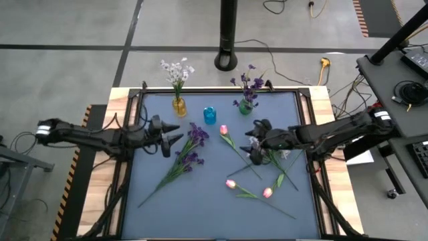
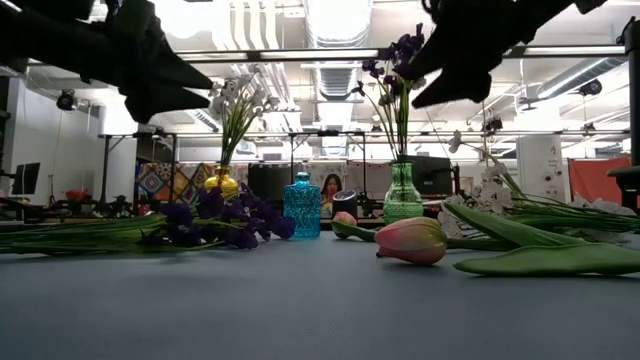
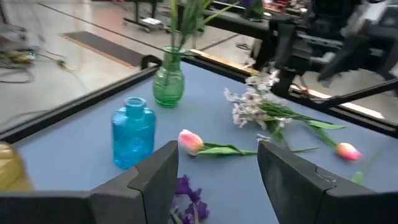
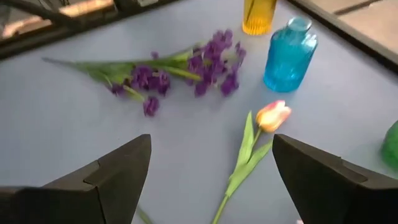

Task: Sort flowers into vase by color
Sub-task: Put the top pink flower into the blue vase

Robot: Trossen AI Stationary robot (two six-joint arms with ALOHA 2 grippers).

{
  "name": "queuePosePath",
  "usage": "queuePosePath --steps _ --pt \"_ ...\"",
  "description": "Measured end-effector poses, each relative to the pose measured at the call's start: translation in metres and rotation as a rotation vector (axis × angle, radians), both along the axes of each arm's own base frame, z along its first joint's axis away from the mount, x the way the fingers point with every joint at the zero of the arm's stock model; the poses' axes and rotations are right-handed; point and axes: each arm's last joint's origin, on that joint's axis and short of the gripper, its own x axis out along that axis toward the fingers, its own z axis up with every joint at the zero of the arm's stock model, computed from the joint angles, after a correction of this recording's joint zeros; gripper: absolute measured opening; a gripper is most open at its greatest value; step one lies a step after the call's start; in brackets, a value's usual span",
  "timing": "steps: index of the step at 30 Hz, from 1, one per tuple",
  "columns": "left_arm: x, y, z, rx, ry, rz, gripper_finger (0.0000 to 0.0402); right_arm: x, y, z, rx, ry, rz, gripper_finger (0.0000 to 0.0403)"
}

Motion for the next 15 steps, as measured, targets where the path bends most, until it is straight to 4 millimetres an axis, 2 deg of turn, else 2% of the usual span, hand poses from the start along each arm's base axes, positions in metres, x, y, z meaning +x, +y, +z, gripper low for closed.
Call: queuePosePath --steps 10,15 --pt "0.004 -0.005 -0.007 0.029 0.048 0.049 0.0203 0.034 0.003 -0.044 -0.014 0.178 -0.028 0.0327" --pt "0.007 -0.005 -0.012 0.035 0.083 0.050 0.0203 0.055 -0.002 -0.061 -0.050 0.242 -0.086 0.0326"
